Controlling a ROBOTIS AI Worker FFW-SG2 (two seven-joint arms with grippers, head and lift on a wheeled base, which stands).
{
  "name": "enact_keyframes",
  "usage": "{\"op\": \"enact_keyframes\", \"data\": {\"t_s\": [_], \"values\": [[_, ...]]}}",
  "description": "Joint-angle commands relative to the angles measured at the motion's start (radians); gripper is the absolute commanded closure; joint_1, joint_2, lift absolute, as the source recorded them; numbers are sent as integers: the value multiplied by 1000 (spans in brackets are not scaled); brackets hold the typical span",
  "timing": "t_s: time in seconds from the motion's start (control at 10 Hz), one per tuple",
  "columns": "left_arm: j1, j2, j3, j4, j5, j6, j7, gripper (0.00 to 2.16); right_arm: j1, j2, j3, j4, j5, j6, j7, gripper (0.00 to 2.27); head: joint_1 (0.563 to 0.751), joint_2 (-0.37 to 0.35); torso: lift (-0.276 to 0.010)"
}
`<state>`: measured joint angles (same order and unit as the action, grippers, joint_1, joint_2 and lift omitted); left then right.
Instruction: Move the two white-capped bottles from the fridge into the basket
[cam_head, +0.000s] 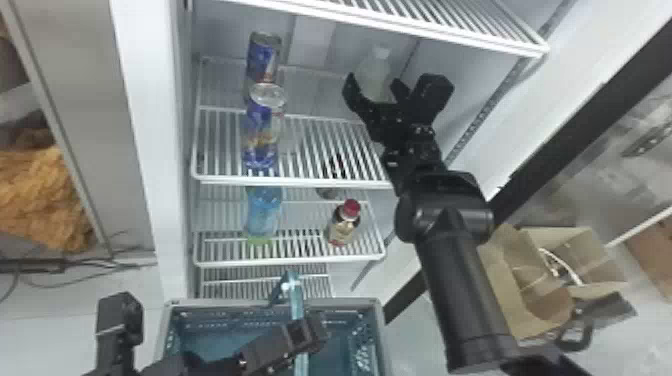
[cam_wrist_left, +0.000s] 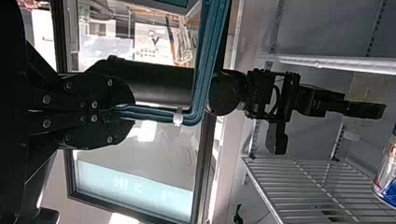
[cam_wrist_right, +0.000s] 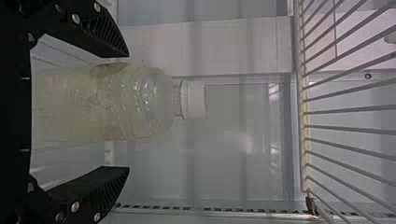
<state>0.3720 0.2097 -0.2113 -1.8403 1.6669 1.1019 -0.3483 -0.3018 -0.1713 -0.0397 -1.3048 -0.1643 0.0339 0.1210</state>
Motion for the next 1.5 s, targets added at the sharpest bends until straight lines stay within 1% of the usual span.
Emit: {"op": "enact_keyframes", "data": {"t_s": [0.0, 0.1, 0.2, 0.3, 0.7, 0.9, 1.1, 1.3, 1.4], "values": [[-1, 0, 0, 3, 0, 0, 0, 1185, -20, -5, 10, 20, 9, 0, 0, 392, 695, -350, 0], [-4, -1, -2, 3, 0, -2, 0, 1185, -30, -7, 10, 32, 9, 0, 0, 654, 695, -350, 0], [-4, 0, -2, 6, 2, -2, 0, 1185, -32, -10, 16, 32, 9, 0, 0, 814, 695, -350, 0], [-4, 0, -2, 6, 2, -2, 0, 1185, -32, -10, 16, 32, 7, -2, 0, 895, 695, -350, 0], [-4, 2, -4, 6, 4, -2, 0, 1185, -30, -13, 20, 20, -1, -7, 0, 895, 695, -350, 0], [-1, 2, -2, 6, 6, -5, -1, 1185, -3, -19, 36, -46, -11, -7, 2, 895, 695, -350, 0], [-1, 2, 0, 6, 8, -5, -1, 1185, 56, -25, 36, -162, -27, 47, 3, 895, 695, -350, 0], [3, 2, 2, 6, 8, -5, -1, 1185, 162, -39, 28, -314, -51, 118, 5, 895, 695, -350, 0], [3, 2, 4, 6, 8, -5, -3, 1185, 206, -43, 22, -368, -63, 135, 5, 895, 695, -350, 0]]}}
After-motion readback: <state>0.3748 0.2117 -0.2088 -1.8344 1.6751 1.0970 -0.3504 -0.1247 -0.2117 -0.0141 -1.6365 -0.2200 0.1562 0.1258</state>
